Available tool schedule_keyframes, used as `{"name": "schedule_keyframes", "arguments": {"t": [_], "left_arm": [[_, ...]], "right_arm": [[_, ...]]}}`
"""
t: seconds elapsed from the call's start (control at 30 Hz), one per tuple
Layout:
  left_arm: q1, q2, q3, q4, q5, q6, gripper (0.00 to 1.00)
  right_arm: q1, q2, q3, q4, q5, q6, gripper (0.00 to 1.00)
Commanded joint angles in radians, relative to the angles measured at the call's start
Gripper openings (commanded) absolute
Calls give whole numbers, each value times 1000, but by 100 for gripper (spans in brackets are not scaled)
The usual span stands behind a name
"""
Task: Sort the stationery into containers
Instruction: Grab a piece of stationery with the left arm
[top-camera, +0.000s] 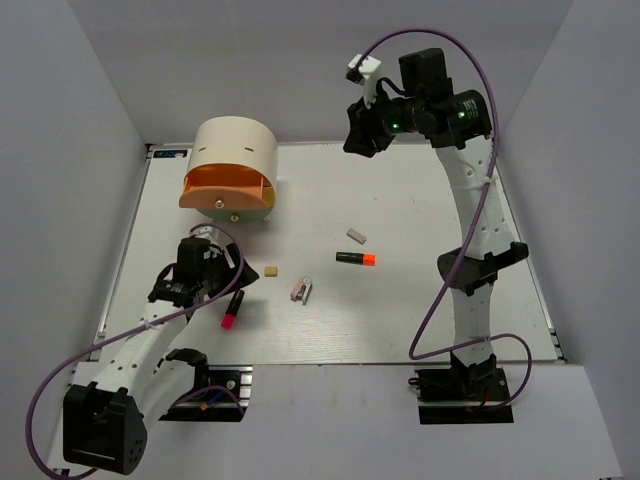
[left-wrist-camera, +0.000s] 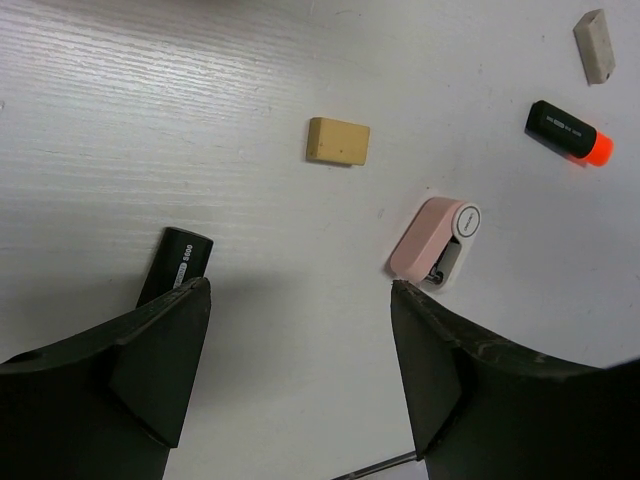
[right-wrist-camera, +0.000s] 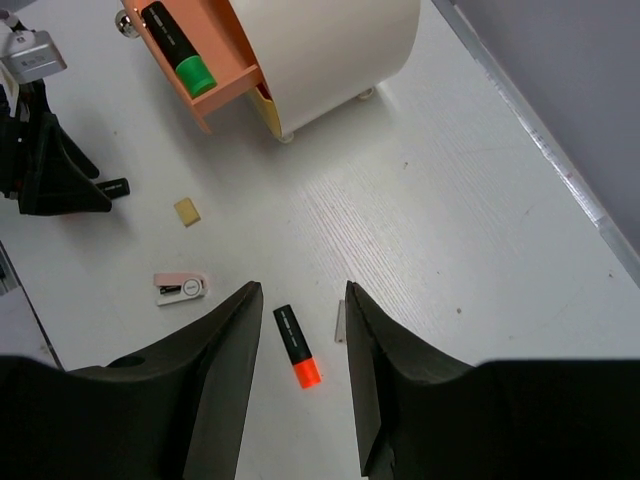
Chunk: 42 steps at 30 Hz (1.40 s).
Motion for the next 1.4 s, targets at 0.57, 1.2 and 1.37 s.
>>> {"name": "schedule_keyframes", "arguments": {"t": [0.57, 1.2, 1.37], "left_arm": [[-32, -46, 40, -16, -9, 15, 82], [-59, -46, 52, -34, -36, 24, 82], [-59, -22, 72, -44, -73, 45, 82]], "right_arm": [[-54, -311, -294, -16, -187, -34, 48], [-67, -853, -1459, 661, -6, 12, 49], [-73, -883, -1655, 760, 46, -3, 52]]}}
